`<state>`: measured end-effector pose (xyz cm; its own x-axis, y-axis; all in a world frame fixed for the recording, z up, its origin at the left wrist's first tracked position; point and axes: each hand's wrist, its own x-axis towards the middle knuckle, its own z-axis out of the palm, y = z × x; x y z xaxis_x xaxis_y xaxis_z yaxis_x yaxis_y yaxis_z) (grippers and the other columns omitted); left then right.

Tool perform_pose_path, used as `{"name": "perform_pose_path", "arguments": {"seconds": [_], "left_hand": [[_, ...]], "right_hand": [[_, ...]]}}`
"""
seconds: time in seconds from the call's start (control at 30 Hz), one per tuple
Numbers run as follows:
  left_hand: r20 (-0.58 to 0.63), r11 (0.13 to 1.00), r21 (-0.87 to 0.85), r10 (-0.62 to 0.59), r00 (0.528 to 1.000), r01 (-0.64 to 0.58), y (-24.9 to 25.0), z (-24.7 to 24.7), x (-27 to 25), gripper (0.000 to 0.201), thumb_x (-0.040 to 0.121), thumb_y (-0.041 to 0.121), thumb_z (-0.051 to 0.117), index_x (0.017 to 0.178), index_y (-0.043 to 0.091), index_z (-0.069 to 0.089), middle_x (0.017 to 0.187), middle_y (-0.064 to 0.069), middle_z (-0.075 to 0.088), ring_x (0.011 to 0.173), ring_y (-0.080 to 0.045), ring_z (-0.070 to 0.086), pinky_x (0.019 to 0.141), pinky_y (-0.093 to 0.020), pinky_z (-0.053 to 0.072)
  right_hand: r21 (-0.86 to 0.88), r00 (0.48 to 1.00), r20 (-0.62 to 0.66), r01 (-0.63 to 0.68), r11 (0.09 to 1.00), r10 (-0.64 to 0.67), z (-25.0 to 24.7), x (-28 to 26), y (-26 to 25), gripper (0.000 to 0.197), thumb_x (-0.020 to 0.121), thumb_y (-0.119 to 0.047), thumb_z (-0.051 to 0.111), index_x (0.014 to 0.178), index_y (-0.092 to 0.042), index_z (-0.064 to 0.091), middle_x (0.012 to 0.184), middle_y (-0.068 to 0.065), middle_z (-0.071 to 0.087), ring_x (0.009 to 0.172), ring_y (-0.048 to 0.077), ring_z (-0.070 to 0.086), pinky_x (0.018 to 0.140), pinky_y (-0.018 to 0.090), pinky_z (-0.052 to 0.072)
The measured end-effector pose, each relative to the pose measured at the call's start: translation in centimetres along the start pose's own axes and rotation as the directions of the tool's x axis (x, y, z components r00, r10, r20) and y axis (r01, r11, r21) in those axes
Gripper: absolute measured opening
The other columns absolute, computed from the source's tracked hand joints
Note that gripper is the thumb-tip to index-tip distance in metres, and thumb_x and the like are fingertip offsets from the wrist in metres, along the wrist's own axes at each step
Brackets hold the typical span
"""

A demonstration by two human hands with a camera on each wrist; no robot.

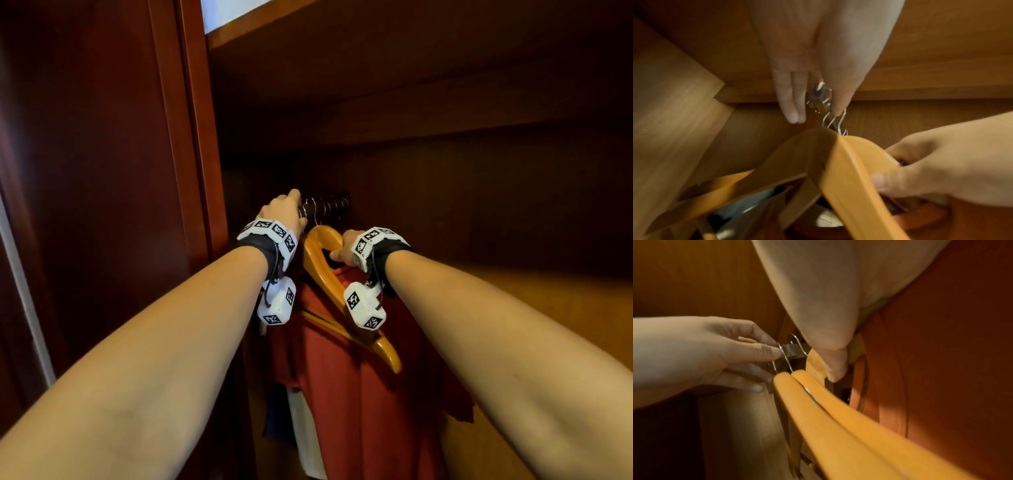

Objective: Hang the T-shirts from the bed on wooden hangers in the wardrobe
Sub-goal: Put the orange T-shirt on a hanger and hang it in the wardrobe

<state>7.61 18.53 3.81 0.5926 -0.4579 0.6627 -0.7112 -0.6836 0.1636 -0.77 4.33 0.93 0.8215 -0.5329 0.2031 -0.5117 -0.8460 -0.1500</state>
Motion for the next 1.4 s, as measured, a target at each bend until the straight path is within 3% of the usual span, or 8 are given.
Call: {"name": "perform_pose_path", "arguments": {"seconds": [0.13,0.57,0.73,0.83,0.93,1.07,1.17,1.4], "left_hand": [[-0.031,0.999,-0.052,0.013,0.999,-0.014,-0.2,0.3,0.2,0.035,0.090,0.025,0.066,0.119,0.016,0.050,0.114,-0.009,0.060,0.101,-0.032,0.061,0.074,-0.040,0.044],[-0.004,0.991,-0.128,-0.039,0.999,0.038,0.1,0.9,0.4,0.048,0.085,0.018,0.071,0.124,0.013,0.045,0.119,-0.011,0.058,0.104,-0.035,0.061,0.078,-0.041,0.050],[0.047,0.989,-0.126,-0.069,0.996,0.074,0.4,0.8,-0.2,0.071,0.077,0.033,0.081,0.129,0.013,0.038,0.128,-0.013,0.050,0.110,-0.040,0.058,0.088,-0.048,0.052],[0.059,0.988,-0.129,-0.081,0.995,0.088,0.5,0.7,-0.3,0.078,0.073,0.035,0.084,0.130,0.014,0.036,0.131,-0.013,0.047,0.112,-0.041,0.057,0.087,-0.048,0.051],[0.068,0.986,-0.142,-0.077,0.995,0.086,0.3,0.7,-0.5,0.080,0.072,0.038,0.084,0.131,0.016,0.035,0.132,-0.013,0.046,0.112,-0.042,0.056,0.087,-0.049,0.052],[0.064,0.987,-0.137,-0.079,0.995,0.087,0.4,0.7,-1.0,0.077,0.075,0.041,0.082,0.131,0.016,0.036,0.133,-0.012,0.045,0.111,-0.043,0.056,0.084,-0.048,0.050],[0.062,0.984,-0.148,-0.087,0.994,0.095,0.4,0.7,-1.2,0.073,0.077,0.038,0.080,0.132,0.017,0.037,0.134,-0.011,0.043,0.112,-0.044,0.056,0.085,-0.049,0.049],[0.065,0.979,-0.177,-0.090,0.994,0.100,-0.2,1.1,-1.7,0.069,0.084,0.031,0.075,0.139,0.027,0.034,0.143,-0.010,0.038,0.117,-0.045,0.053,0.091,-0.051,0.047]], "right_hand": [[-0.099,1.000,0.011,-0.012,0.995,0.013,0.6,0.7,-0.6,0.060,0.092,-0.061,0.053,0.129,-0.013,0.053,0.113,0.012,0.067,0.095,0.030,0.065,0.082,0.040,0.054],[-0.099,0.992,0.124,-0.010,0.995,0.023,-0.6,1.0,-1.5,0.065,0.077,-0.055,0.076,0.126,-0.015,0.059,0.119,0.009,0.068,0.103,0.030,0.066,0.093,0.045,0.055],[0.202,0.995,-0.089,0.065,0.977,-0.048,-1.7,0.1,-2.3,0.028,0.090,-0.033,0.066,0.101,-0.008,0.065,0.102,0.012,0.069,0.086,0.028,0.069,0.080,0.039,0.059],[0.438,0.997,-0.016,0.072,0.896,-0.073,-1.4,-0.5,-3.0,0.026,0.095,-0.031,0.064,0.091,-0.005,0.067,0.086,0.014,0.074,0.076,0.031,0.075,0.074,0.044,0.063],[0.448,0.996,0.012,0.073,0.891,-0.087,-0.9,-0.7,-3.1,0.025,0.098,-0.034,0.059,0.089,-0.012,0.064,0.084,0.012,0.075,0.076,0.028,0.075,0.077,0.044,0.063],[0.475,0.996,0.056,0.034,0.879,-0.069,-0.1,-1.0,-3.4,0.030,0.101,-0.037,0.054,0.113,-0.010,0.061,0.097,0.013,0.074,0.084,0.029,0.074,0.082,0.047,0.061],[0.534,0.992,0.116,-0.030,0.845,-0.039,0.1,-1.5,-3.7,0.041,0.104,-0.036,0.046,0.131,-0.007,0.053,0.121,0.020,0.065,0.107,0.035,0.066,0.095,0.050,0.054],[0.627,0.968,0.249,-0.164,0.761,0.004,0.7,-1.7,-4.1,0.059,0.104,-0.046,0.043,0.144,-0.002,0.041,0.143,0.020,0.050,0.127,0.039,0.052,0.106,0.056,0.043]]}}
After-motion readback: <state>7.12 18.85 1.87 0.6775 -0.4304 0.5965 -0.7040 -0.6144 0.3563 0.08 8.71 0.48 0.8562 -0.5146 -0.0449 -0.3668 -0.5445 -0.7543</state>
